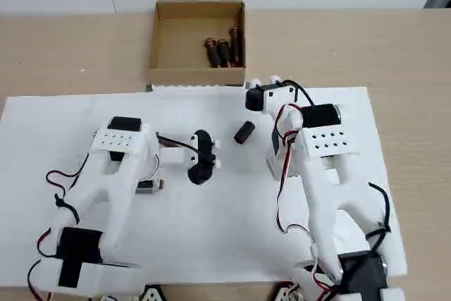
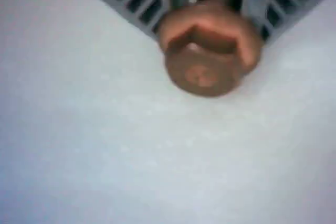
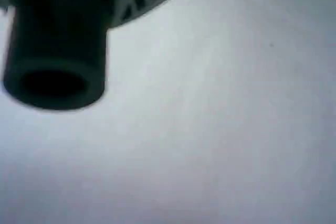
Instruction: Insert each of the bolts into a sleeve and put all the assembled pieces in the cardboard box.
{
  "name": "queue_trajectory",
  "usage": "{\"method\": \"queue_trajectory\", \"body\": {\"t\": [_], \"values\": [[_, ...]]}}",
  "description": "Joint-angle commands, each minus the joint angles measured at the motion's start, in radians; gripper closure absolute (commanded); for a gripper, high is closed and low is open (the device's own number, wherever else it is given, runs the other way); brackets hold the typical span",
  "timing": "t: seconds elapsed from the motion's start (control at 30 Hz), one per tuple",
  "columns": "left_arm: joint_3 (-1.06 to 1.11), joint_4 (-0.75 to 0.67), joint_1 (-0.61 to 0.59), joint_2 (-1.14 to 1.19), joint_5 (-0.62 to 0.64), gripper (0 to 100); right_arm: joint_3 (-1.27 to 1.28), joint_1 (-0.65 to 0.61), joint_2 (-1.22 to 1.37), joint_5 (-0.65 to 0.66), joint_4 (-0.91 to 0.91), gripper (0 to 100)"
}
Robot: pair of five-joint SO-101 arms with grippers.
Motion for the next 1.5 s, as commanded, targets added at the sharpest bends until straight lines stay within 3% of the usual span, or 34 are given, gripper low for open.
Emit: {"method": "queue_trajectory", "body": {"t": [0.0,0.13,0.23,0.43,0.57,0.77,1.07,1.37,1.47], "values": [[0.021,-0.006,0.015,-0.002,-0.190,98,-0.009,-0.002,-0.044,-0.012,-0.012,99.2],[0.010,0.000,0.006,-0.006,-0.178,99,-0.011,-0.007,-0.045,-0.012,-0.008,99.2],[-0.038,0.008,0.006,-0.015,-0.097,99,-0.011,-0.008,-0.102,-0.034,-0.004,99.2],[-0.300,0.175,0.015,-0.015,0.048,99,-0.008,-0.008,-0.320,-0.043,-0.004,99.3],[-0.486,0.230,0.018,-0.015,0.238,99,-0.005,-0.008,-0.404,-0.044,-0.002,99.2],[-0.756,0.249,0.091,-0.015,0.704,99,-0.005,-0.008,-0.456,-0.051,-0.002,99.1],[-1.087,0.420,0.157,-0.060,0.901,99,-0.005,-0.002,-0.527,-0.052,0.016,99.5],[-0.989,0.411,0.160,-0.310,1.063,99,-0.005,-0.001,-0.584,-0.058,0.008,99.5],[-0.892,0.377,0.160,-0.410,1.158,99,-0.005,-0.001,-0.590,-0.135,0.008,99.5]]}}
